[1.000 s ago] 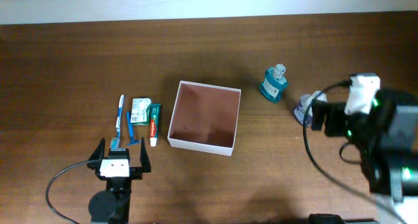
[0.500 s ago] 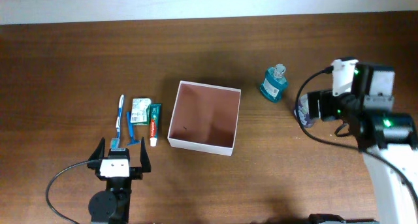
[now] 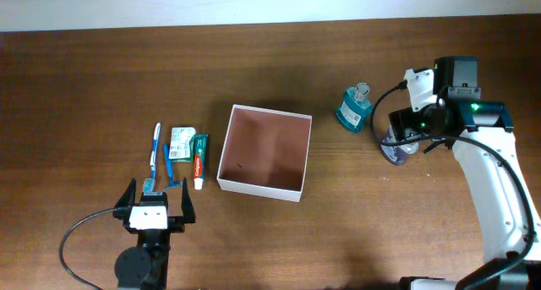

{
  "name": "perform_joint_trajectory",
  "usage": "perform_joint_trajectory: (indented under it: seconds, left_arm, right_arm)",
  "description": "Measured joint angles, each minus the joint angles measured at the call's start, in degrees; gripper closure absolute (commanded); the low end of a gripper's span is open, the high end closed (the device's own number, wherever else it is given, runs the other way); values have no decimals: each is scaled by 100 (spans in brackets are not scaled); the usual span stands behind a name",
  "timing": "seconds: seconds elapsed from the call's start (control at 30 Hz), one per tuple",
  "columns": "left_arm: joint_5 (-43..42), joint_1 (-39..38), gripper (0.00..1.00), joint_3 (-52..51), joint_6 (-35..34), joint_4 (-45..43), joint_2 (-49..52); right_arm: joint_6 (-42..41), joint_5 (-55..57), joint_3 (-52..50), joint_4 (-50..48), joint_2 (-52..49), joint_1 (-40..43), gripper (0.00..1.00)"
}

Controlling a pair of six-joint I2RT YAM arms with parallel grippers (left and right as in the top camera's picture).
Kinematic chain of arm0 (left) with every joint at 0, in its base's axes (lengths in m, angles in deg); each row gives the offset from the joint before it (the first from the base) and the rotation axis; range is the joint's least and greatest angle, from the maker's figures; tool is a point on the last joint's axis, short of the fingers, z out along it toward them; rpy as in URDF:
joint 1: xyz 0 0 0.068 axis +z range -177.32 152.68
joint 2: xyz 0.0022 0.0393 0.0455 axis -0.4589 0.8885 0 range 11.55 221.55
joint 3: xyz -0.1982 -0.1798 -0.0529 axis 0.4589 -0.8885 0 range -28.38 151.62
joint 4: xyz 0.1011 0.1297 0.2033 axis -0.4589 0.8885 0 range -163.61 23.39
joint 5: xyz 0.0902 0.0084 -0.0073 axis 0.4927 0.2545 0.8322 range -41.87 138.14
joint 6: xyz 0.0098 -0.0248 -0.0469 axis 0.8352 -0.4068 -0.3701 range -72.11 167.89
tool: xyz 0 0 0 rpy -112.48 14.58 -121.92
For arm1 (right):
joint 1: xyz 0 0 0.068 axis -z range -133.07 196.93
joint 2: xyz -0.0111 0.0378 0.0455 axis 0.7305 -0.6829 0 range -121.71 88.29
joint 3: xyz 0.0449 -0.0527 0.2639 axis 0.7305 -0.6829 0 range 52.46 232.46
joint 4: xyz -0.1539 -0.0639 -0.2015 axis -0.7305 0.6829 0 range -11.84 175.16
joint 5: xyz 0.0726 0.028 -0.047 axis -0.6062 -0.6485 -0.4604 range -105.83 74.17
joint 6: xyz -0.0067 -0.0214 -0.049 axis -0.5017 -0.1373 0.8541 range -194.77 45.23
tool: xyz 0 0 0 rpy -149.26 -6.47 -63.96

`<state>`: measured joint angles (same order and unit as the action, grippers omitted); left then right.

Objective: Pack container
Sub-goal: 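Reach the right gripper to the purple soap pump bottle and grasp it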

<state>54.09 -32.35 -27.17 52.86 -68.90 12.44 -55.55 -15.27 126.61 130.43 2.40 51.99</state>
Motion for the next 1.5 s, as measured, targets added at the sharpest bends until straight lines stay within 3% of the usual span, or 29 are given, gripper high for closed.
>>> perform_joint_trajectory:
  seconds: [0.2, 0.57, 0.97, 1.1, 1.5]
  left_arm:
    - [0, 0, 0, 0, 0, 0, 0]
    - [0, 0, 1, 0, 0, 0, 0]
    - [0, 0, 1, 0, 0, 0, 0]
    - [-2, 0, 1, 0, 0, 2, 0]
    - [0, 0, 1, 0, 0, 0, 0]
  right_arm:
    - [26, -278, 2, 44, -205, 317, 30]
    - [44, -997, 2, 46, -258, 605, 42]
    - [96, -1106, 2, 74, -442, 605, 64]
    - [105, -1141, 2, 118, -442, 605, 76]
    - [46, -1211, 221, 605, -466, 603, 91]
